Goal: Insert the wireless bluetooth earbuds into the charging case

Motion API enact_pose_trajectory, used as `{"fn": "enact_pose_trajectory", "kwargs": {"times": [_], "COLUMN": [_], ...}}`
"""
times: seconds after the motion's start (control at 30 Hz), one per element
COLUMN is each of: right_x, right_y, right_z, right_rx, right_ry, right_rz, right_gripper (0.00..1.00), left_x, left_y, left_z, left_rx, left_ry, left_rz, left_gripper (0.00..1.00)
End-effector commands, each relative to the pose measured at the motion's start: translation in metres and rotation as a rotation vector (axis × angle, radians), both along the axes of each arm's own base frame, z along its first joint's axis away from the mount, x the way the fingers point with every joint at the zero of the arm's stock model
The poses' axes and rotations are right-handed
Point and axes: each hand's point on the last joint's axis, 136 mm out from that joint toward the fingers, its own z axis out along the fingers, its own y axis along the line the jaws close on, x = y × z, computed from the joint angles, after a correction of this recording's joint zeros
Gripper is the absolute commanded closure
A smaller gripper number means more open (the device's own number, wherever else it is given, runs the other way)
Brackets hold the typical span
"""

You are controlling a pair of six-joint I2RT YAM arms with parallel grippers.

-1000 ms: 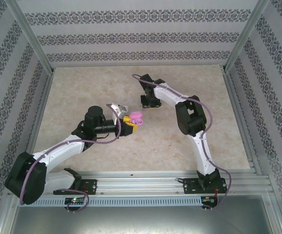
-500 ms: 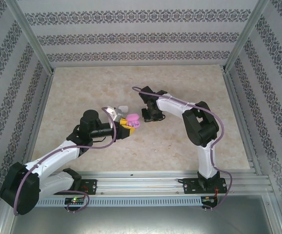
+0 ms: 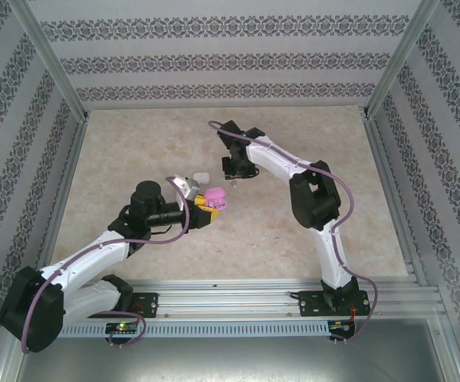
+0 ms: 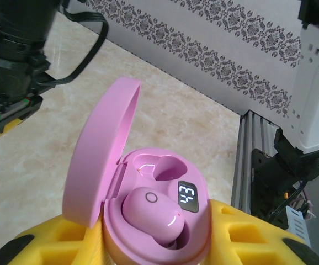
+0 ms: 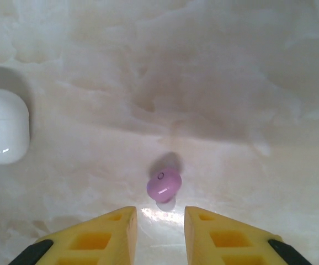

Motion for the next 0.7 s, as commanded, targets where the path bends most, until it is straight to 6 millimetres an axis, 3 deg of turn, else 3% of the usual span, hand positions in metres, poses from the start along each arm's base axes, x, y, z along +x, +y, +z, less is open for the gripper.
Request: {"fn": "enact_pose_trajectory", "kwargs": {"times": [0.0, 0.67], "right_x": [-0.008, -0.005], "right_y": [-0.005, -0.005], "right_z": [-0.004, -0.023], "right_rx": [-0.119, -0.213], "right_ry": [0.040, 0.088], "right_rz": [-0.014, -0.036], "right_gripper": [0.71, 0.72], "left_x": [0.001, 0.000], "left_y": [0.002, 0.003], "left_z": [-0.002, -0.009], "left_rx": [0.004, 0.016], "left_ry": [-0.004, -0.008], "left_rz": [0.000, -0.003], "left_gripper": [0.94, 0.93]}}
